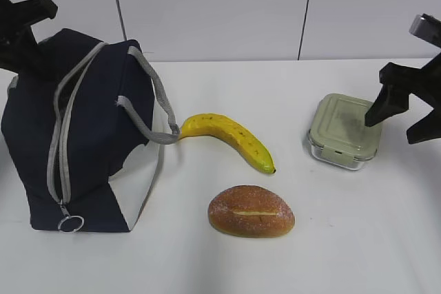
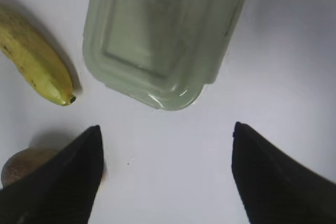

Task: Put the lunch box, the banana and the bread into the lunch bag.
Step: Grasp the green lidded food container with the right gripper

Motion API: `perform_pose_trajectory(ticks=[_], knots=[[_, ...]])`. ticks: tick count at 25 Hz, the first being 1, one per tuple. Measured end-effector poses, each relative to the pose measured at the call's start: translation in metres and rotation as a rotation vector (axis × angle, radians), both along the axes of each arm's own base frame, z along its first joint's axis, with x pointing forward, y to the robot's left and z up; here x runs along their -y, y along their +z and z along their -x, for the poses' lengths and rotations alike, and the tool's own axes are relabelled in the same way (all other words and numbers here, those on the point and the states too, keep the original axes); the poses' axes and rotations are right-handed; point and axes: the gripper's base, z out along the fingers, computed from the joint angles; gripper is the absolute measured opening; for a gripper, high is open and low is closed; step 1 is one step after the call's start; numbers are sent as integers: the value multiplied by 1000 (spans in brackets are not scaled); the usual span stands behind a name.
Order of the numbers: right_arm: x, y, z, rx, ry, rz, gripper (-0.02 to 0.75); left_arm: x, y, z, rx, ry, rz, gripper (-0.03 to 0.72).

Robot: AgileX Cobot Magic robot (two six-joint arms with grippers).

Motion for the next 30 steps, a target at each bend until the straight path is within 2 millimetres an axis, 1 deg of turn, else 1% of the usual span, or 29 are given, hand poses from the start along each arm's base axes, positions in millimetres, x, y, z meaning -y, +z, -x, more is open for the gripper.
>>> perform_pose_trajectory(ticks=[4,7,9,11,15,21,24,28,30], knots=[[25,-12,-6,36,-3,-64,563,0,0,0,0,0,0,-3],[42,-19,-11,97,-3,-115,564,0,0,0,0,0,0,-3],[51,-25,-14,131,-13,-151,564,0,0,0,0,0,0,-3],[58,-35,-18,160,-4,-206,564,0,0,0,0,-1,0,-3],[62,-58,-26,182,17,-295,563,0,0,0,0,-1,0,-3],[61,-92,-34,172,18,-355,564,0,0,0,1,-2,-1,-3],[61,-104,-38,187,7,-388,564,0,0,0,5,-1,-1,-3],[60,-113,-44,217,1,-438,563,0,0,-1,8,0,-1,-3],[60,-116,-45,223,1,-459,532,0,0,-1,8,0,-1,-3]])
